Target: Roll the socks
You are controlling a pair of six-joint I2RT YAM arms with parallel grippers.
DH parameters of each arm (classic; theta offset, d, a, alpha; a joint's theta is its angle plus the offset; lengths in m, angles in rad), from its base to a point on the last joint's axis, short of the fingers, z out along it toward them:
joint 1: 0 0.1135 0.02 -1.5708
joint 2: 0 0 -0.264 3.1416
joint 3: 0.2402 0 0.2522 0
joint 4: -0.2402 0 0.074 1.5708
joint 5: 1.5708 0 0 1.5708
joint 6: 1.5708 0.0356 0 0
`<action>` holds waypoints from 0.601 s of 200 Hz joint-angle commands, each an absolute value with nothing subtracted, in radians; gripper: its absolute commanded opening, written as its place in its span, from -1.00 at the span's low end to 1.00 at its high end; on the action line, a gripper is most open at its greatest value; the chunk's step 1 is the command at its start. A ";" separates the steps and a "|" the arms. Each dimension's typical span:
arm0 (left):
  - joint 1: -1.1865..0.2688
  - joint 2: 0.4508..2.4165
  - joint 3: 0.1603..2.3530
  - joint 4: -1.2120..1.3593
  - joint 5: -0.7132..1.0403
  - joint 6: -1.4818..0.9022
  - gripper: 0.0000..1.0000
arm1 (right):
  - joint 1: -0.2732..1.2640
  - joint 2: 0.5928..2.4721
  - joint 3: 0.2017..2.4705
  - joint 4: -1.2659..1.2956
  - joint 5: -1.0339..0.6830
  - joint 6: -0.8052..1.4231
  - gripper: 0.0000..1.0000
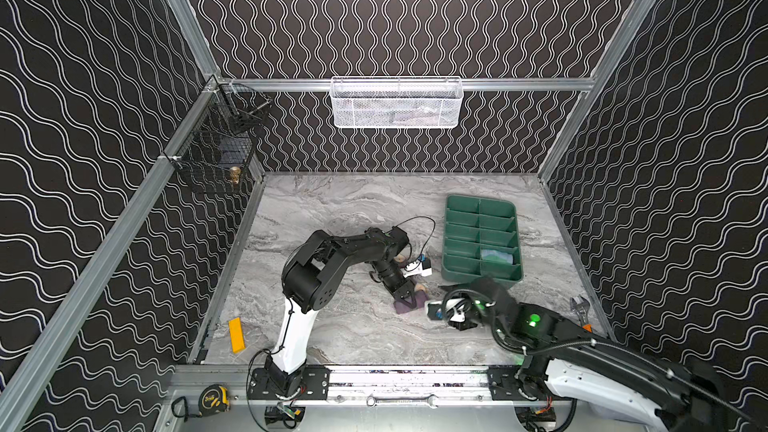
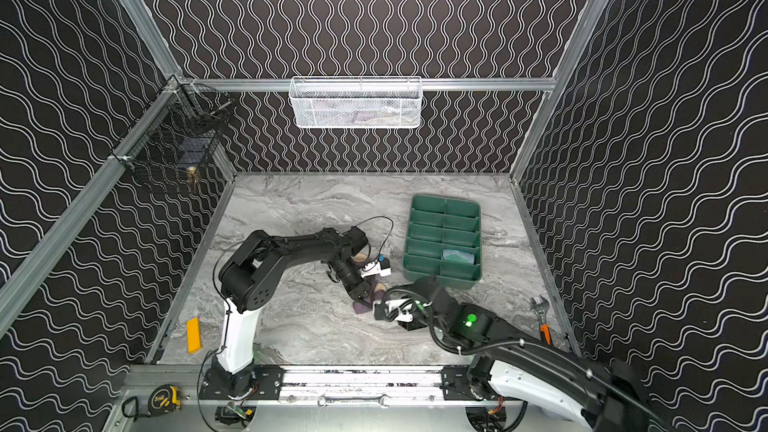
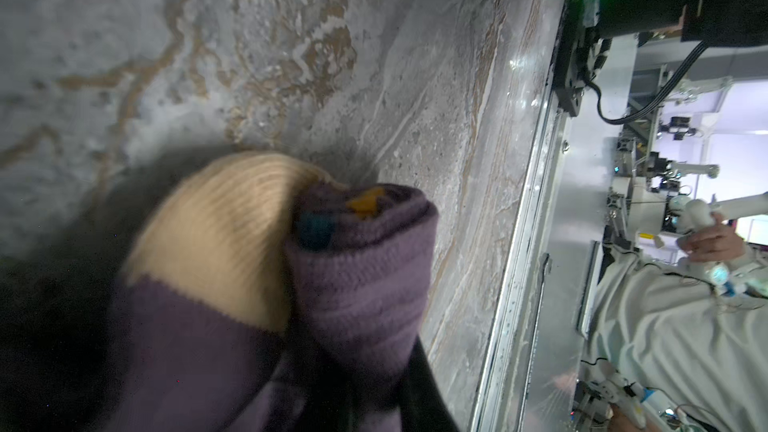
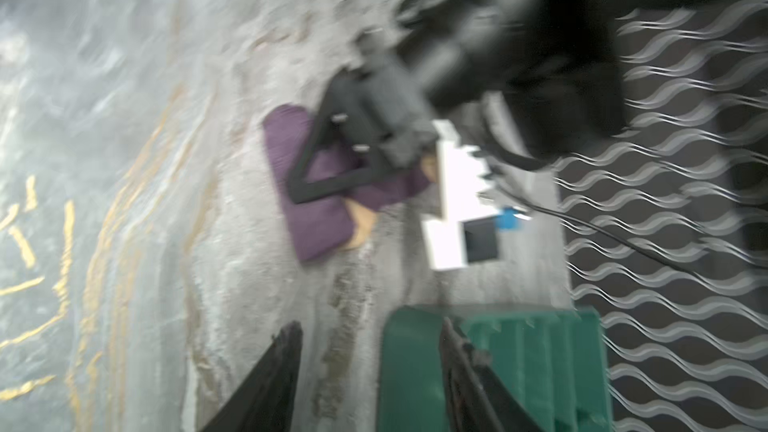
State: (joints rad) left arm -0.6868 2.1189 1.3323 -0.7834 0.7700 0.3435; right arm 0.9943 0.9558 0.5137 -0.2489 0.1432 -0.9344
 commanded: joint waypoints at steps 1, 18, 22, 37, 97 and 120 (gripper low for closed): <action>-0.685 2.151 1.313 -0.831 0.445 0.314 -0.97 | 1.019 1.112 0.557 -0.104 0.166 -0.985 0.11; -0.685 2.155 1.320 -0.831 0.451 0.315 -0.97 | 1.020 1.244 0.586 0.000 0.158 -1.035 0.11; -0.686 2.157 1.322 -0.831 0.448 0.316 -0.97 | 1.020 1.279 0.593 0.016 0.153 -1.048 0.11; -0.684 2.163 1.329 -0.835 0.442 0.321 -0.97 | 1.019 1.375 0.617 0.059 0.131 -1.084 0.11; -0.683 2.172 1.342 -0.846 0.438 0.339 -0.97 | 1.019 1.514 0.606 0.062 0.085 -1.091 0.11; -0.681 2.180 1.342 -0.845 0.446 0.342 -0.97 | 1.013 1.558 0.594 0.102 0.107 -1.062 0.11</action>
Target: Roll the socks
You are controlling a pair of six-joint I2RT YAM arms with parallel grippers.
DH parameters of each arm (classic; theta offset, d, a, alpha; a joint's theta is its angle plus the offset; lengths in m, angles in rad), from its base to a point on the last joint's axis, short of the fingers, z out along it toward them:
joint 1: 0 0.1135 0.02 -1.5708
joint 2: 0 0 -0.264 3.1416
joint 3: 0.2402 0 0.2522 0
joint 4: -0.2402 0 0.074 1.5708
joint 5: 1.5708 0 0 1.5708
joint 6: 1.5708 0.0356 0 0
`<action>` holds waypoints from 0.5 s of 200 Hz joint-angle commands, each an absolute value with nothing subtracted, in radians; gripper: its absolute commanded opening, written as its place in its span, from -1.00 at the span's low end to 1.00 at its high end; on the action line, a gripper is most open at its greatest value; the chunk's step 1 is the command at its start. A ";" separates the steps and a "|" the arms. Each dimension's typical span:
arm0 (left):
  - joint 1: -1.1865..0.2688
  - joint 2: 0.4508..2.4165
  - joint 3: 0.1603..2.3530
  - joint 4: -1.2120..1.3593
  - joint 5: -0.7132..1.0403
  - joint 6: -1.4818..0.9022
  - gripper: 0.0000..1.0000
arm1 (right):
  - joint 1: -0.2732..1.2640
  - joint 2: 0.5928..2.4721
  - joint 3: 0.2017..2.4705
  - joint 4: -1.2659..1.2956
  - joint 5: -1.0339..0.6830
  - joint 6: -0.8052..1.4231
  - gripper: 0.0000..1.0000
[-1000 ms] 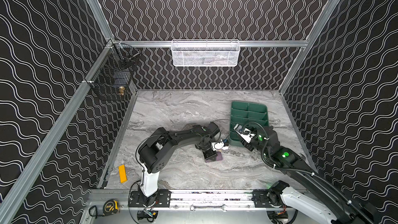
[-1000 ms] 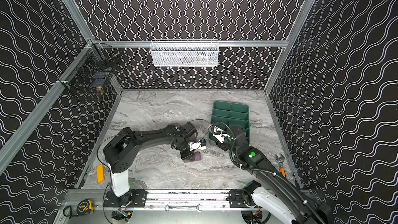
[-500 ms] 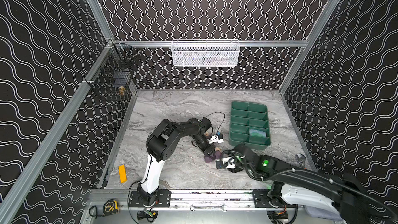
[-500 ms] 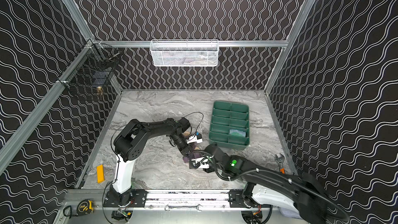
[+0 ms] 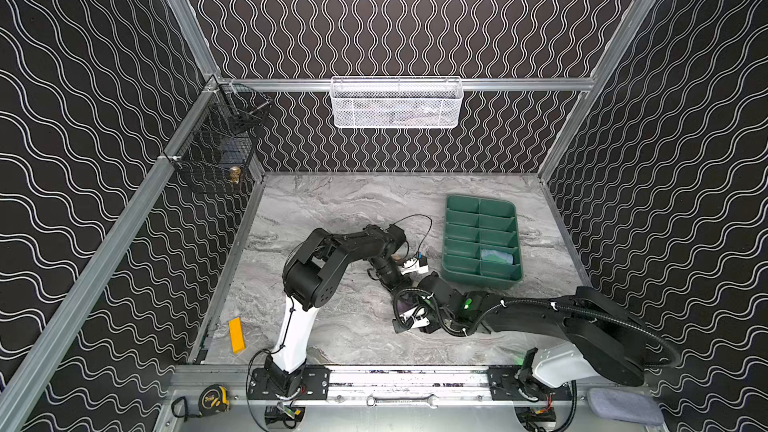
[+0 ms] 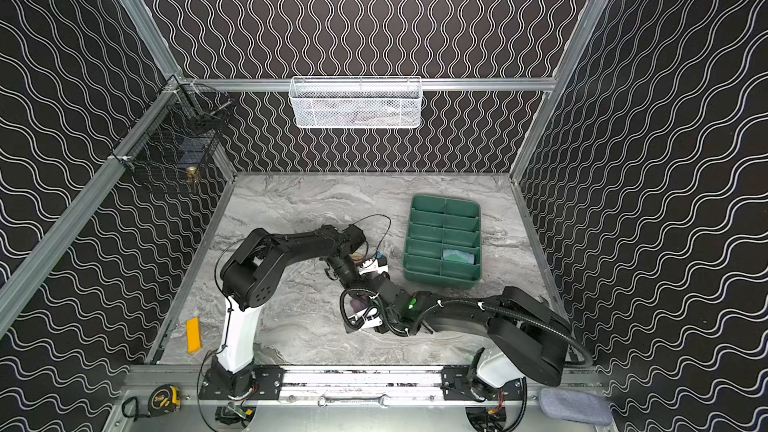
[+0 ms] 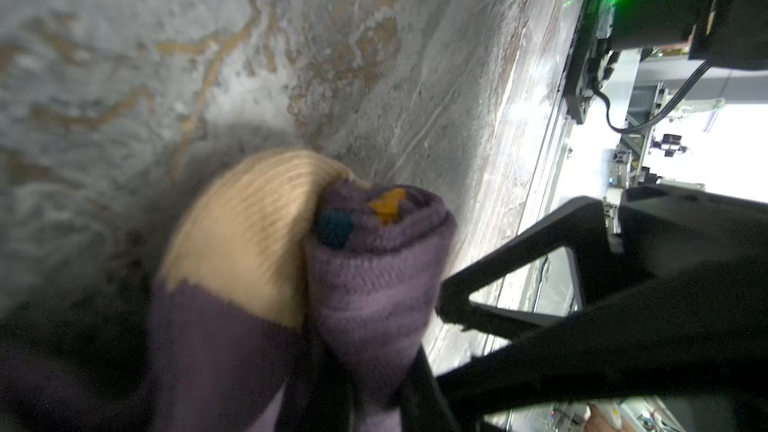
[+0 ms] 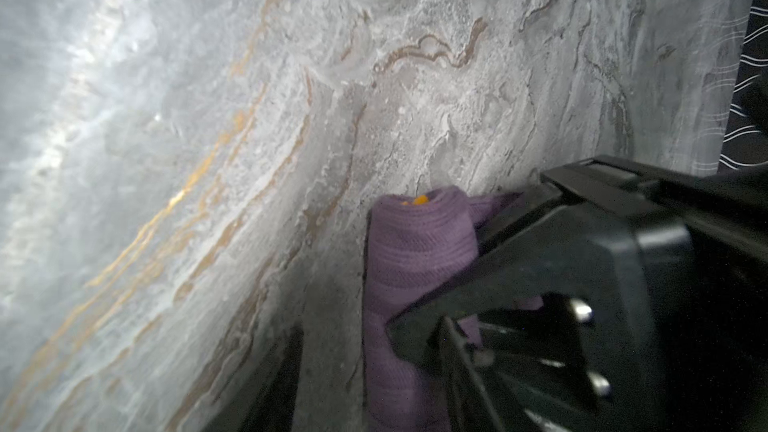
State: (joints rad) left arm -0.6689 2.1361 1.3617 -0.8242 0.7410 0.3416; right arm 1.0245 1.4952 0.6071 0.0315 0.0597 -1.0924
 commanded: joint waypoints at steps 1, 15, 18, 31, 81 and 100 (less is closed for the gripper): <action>-0.682 2.180 1.343 -0.846 0.448 0.342 -0.97 | 1.012 1.560 0.594 0.104 0.107 -1.059 0.11; -0.682 2.180 1.342 -0.845 0.451 0.342 -0.97 | 0.994 1.578 0.595 0.119 0.102 -1.021 0.09; -0.682 2.180 1.343 -0.846 0.452 0.342 -0.97 | 0.991 1.581 0.595 0.117 0.100 -1.017 0.08; -0.682 2.179 1.343 -0.847 0.459 0.344 -0.97 | 0.985 1.588 0.584 0.127 0.105 -1.007 0.05; -0.681 2.185 1.341 -0.851 0.454 0.345 -0.99 | 0.972 1.445 0.512 0.107 0.098 -0.957 0.13; -0.682 2.192 1.343 -0.848 0.457 0.344 -0.98 | 0.970 1.410 0.497 0.091 0.082 -0.960 0.17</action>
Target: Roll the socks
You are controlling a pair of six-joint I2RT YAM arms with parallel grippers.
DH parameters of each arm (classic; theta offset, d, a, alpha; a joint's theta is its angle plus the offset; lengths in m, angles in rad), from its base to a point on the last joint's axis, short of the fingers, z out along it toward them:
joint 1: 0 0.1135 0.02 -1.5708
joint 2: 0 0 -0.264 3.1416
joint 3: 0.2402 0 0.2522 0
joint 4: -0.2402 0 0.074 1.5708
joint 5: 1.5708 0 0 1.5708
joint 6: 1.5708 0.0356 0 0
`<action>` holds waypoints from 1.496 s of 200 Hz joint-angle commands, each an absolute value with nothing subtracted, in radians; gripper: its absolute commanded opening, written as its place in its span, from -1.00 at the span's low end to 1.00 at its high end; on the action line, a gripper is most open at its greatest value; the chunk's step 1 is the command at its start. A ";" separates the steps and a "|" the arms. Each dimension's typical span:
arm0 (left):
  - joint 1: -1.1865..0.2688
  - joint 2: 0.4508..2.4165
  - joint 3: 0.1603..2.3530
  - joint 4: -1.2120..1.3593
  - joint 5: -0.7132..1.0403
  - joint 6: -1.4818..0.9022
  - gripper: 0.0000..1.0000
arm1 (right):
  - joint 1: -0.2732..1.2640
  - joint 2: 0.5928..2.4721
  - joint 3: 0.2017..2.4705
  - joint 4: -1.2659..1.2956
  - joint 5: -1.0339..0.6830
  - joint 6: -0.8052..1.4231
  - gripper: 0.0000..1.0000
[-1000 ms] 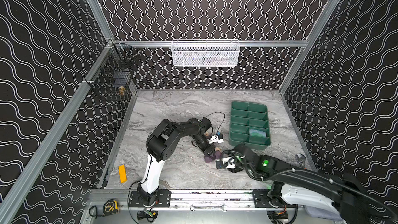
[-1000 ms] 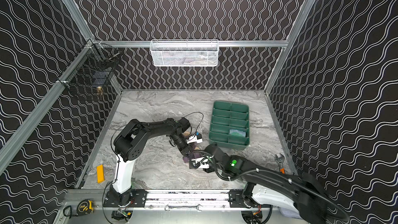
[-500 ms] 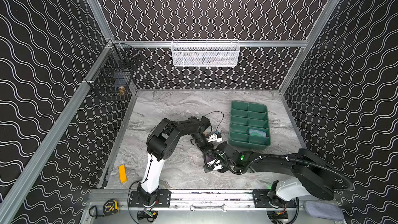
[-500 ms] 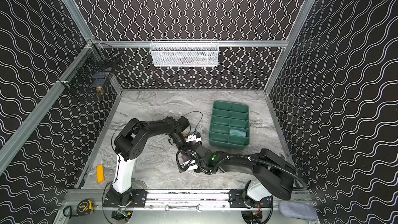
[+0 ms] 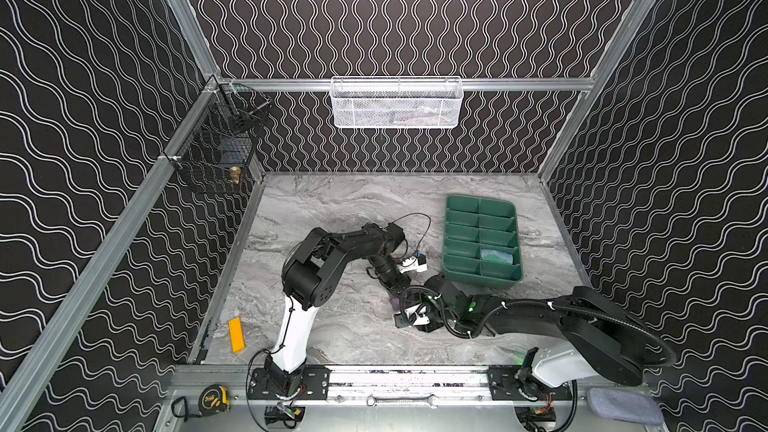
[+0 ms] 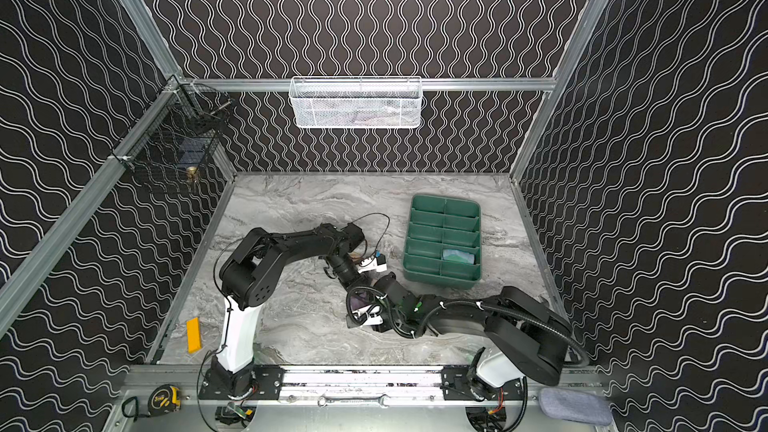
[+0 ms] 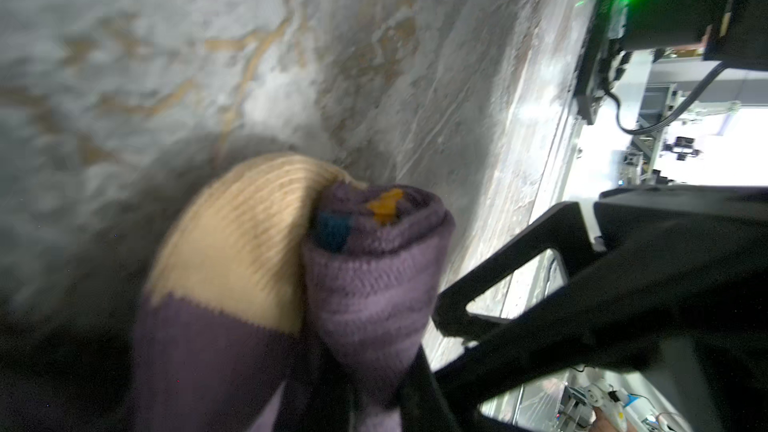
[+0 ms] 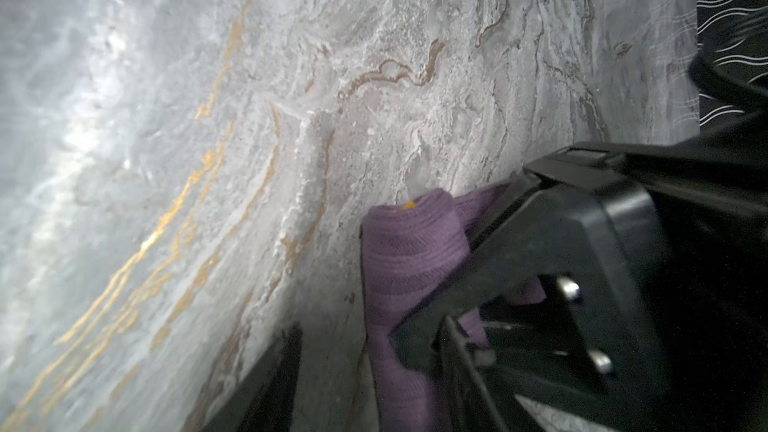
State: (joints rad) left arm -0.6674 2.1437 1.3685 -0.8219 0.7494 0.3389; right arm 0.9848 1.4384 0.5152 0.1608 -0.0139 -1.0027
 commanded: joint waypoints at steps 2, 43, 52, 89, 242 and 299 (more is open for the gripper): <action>-0.681 2.192 1.344 -0.848 0.457 0.343 -0.98 | 0.970 1.409 0.496 0.091 0.084 -0.960 0.17; -0.683 2.197 1.339 -0.844 0.453 0.344 -0.98 | 0.960 1.388 0.502 0.064 0.087 -0.944 0.19; -0.682 2.198 1.337 -0.842 0.453 0.343 -0.98 | 0.960 1.369 0.496 0.063 0.085 -0.942 0.20; -0.681 2.193 1.335 -0.839 0.453 0.342 -0.98 | 0.943 1.367 0.495 0.085 0.087 -0.959 0.25; -0.681 2.162 1.359 -0.829 0.457 0.327 -0.96 | 0.958 1.646 0.660 -0.227 -0.021 -0.939 -1.00; -0.695 1.947 1.283 -0.674 0.453 0.307 -0.15 | 0.957 1.604 0.667 -0.345 -0.052 -0.869 -1.00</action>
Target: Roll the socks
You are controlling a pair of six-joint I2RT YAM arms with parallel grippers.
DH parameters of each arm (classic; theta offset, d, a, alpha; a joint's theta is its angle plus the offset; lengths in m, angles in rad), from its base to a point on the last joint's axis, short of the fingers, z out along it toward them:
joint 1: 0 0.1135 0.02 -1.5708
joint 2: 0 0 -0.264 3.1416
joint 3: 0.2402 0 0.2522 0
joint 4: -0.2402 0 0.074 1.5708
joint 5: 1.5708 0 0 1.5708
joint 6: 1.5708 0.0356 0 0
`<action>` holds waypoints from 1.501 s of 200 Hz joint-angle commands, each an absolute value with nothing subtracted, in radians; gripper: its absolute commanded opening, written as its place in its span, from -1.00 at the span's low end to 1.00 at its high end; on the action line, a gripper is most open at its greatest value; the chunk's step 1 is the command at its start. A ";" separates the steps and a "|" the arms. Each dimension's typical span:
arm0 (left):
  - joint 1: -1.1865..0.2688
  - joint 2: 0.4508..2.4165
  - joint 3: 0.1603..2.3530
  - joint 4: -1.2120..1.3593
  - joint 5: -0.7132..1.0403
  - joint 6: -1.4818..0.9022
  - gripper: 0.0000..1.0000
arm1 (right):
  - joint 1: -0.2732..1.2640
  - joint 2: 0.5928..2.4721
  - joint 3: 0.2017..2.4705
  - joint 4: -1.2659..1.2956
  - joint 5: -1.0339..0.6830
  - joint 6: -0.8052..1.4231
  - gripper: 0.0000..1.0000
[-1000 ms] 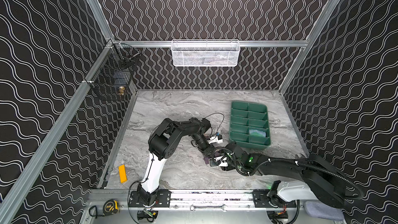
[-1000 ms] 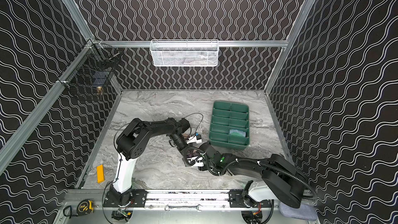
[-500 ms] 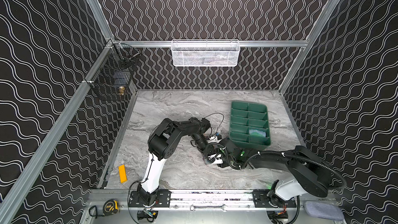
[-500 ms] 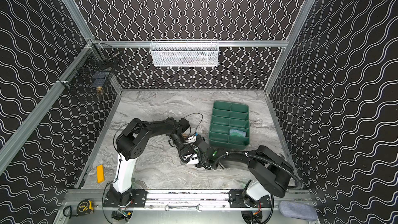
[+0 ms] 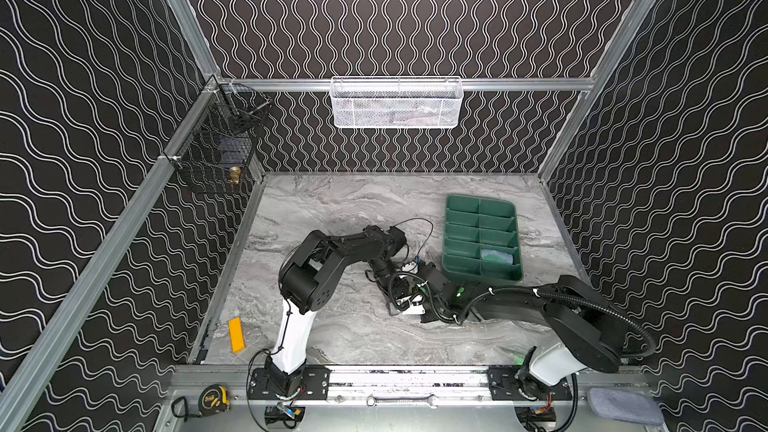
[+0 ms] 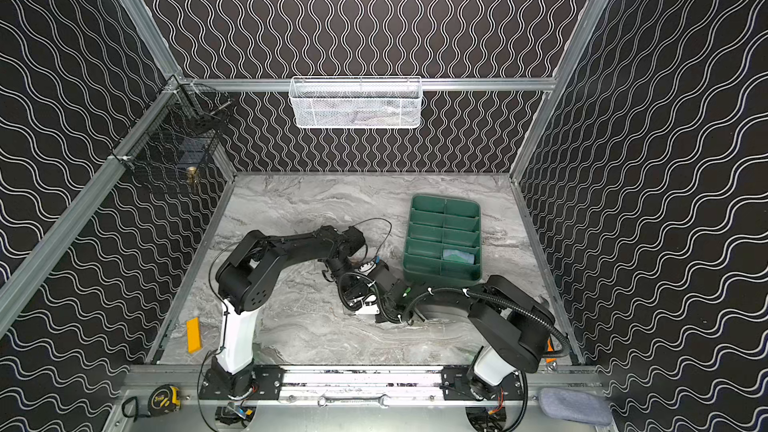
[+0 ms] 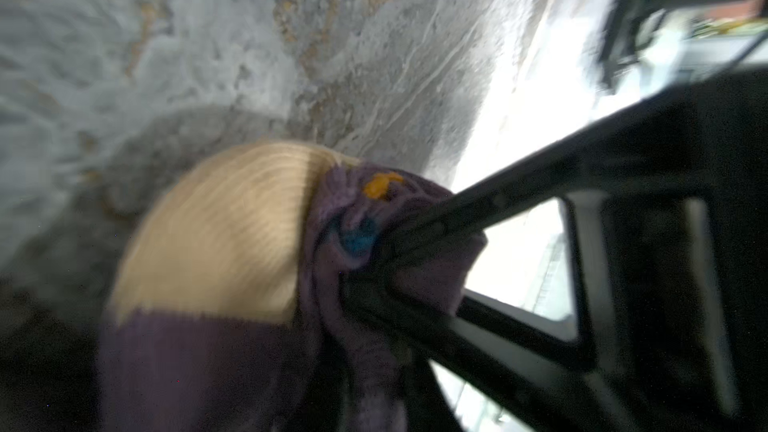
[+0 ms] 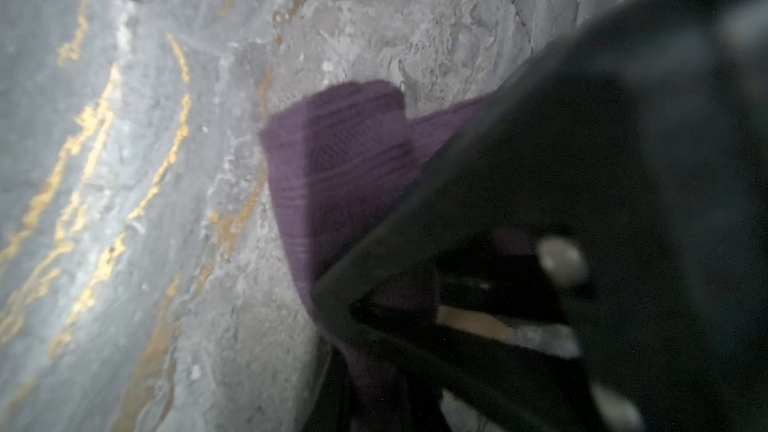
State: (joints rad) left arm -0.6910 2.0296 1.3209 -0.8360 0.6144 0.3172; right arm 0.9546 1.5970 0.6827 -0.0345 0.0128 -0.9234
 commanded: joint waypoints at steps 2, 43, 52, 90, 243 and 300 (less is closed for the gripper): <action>-0.696 1.937 1.280 -0.667 0.452 0.307 -0.13 | 0.957 1.602 0.668 -0.353 -0.055 -0.867 -1.00; -0.697 1.703 1.195 -0.586 0.392 0.326 0.02 | 0.954 1.576 0.713 -0.508 -0.093 -0.815 -1.00; -0.697 1.645 1.167 -0.566 0.353 0.324 0.04 | 0.954 1.575 0.726 -0.544 -0.111 -0.804 -1.00; -0.688 1.336 1.030 -0.479 -0.042 0.295 0.07 | 0.951 1.638 0.839 -0.724 -0.182 -0.762 -1.00; -1.109 1.134 1.208 -0.799 -0.169 0.746 0.59 | 0.783 2.093 1.330 -0.945 -0.324 -0.786 -1.00; -1.302 1.256 0.776 -0.325 -0.288 0.482 0.59 | 0.737 2.133 1.351 -0.929 -0.345 -0.811 -1.00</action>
State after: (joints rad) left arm -1.2789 1.2201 0.8677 -0.5999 -0.2054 0.6277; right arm 0.7441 2.0926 1.3643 -1.0370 -0.5415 -0.7837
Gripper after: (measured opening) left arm 0.792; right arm 0.135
